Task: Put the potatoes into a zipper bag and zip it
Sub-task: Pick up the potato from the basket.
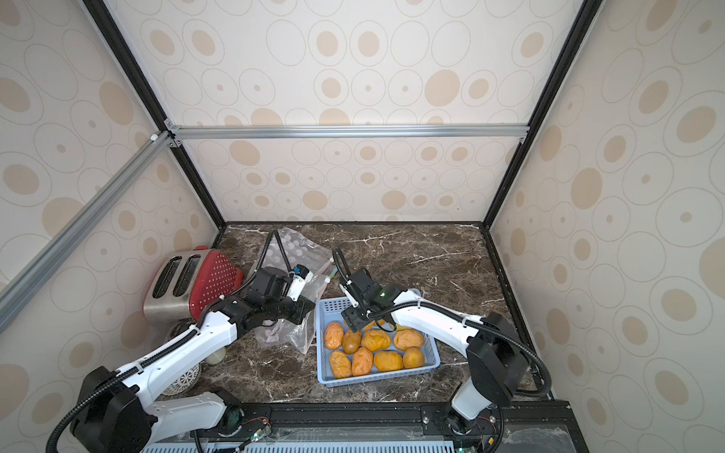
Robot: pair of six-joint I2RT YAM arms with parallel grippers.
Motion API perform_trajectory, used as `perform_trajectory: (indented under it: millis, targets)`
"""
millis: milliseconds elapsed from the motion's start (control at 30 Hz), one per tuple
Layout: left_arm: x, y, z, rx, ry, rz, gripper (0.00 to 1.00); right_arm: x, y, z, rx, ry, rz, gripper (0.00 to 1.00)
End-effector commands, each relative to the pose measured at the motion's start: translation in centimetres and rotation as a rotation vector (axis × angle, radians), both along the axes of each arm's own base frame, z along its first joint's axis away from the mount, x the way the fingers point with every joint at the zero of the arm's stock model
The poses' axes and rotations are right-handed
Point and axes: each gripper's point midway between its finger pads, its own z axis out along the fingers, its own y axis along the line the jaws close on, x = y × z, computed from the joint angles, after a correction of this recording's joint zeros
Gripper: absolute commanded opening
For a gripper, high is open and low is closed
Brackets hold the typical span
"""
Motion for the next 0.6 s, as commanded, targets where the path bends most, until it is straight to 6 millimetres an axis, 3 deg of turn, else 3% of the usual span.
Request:
perform_trajectory:
  millis: [0, 167, 267, 367, 467, 567]
  targets:
    - [0.1, 0.1, 1.3, -0.023, -0.034, 0.020, 0.00, -0.1, -0.9, -0.9, -0.093, 0.017, 0.009, 0.67]
    - [-0.2, 0.7, 1.5, -0.015, -0.044, 0.033, 0.00, -0.2, -1.4, -1.2, -0.110, 0.018, 0.000, 0.59]
    - [0.2, 2.0, 1.4, 0.038, -0.039, 0.097, 0.00, -0.5, -1.4, -1.4, -0.109, 0.033, 0.005, 0.55]
    - [0.2, 2.7, 1.8, 0.060, -0.030, 0.132, 0.00, -0.4, -1.5, -1.2, -0.100, 0.023, -0.004, 0.39]
    - [-0.1, 2.4, 3.6, 0.013, -0.052, 0.125, 0.00, -0.4, -1.4, -0.5, -0.074, 0.006, -0.013, 0.28]
    - [-0.4, 1.9, 5.7, -0.037, -0.076, 0.106, 0.00, -0.2, -1.3, 0.6, -0.036, -0.019, -0.028, 0.25]
